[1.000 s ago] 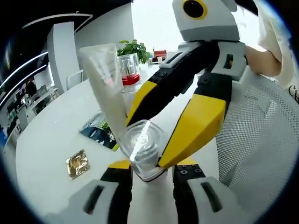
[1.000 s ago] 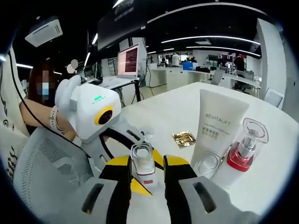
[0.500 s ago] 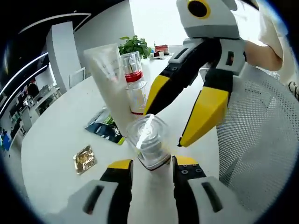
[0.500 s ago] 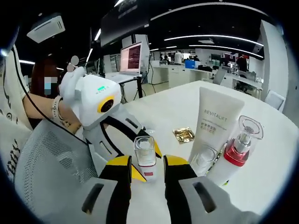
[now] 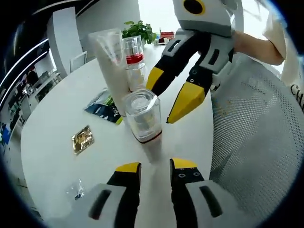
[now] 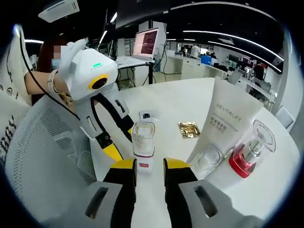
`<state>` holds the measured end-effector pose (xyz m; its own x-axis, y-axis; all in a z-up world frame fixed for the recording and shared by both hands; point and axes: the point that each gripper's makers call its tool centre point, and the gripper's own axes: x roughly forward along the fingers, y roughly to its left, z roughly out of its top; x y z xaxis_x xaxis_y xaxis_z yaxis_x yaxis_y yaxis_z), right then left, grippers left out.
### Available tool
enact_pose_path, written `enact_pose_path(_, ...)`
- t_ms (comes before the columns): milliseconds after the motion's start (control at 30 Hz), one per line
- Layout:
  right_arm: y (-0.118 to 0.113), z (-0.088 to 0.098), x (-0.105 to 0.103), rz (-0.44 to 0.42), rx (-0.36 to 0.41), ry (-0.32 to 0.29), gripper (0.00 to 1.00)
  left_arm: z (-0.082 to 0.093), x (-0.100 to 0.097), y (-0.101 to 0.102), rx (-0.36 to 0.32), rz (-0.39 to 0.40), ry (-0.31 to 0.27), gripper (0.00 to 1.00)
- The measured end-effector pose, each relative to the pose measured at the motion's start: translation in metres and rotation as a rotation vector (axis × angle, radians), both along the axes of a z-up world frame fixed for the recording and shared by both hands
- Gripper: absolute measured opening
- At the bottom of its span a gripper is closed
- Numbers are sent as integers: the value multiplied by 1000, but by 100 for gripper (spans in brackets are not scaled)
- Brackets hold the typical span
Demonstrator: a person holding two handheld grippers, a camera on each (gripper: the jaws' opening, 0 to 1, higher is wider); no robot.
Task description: Arrange the skincare products in the storage area until every visible bottle or jar stands upright without overlapping.
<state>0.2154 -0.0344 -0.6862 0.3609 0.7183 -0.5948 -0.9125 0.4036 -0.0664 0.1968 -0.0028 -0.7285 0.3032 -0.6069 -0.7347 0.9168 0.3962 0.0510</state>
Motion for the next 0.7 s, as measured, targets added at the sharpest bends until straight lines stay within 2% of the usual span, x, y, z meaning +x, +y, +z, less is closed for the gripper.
enact_pose_path(167,-3,-10,4,38,-45,-6,20,2,-7,-9,-25,-18,25,17)
enact_pose_path(267,-1,-13,3,62,-48,4,19,4,-4,-14,-42,-14,19,18)
enact_pose_path(500,4,-14,-1,101,-58,7,16,6,4,-17,-33,-21,-3,19)
enact_pose_path(700,0,-15,-3,80,-69,8,12,5,9,-23,-27,-35,-18,19)
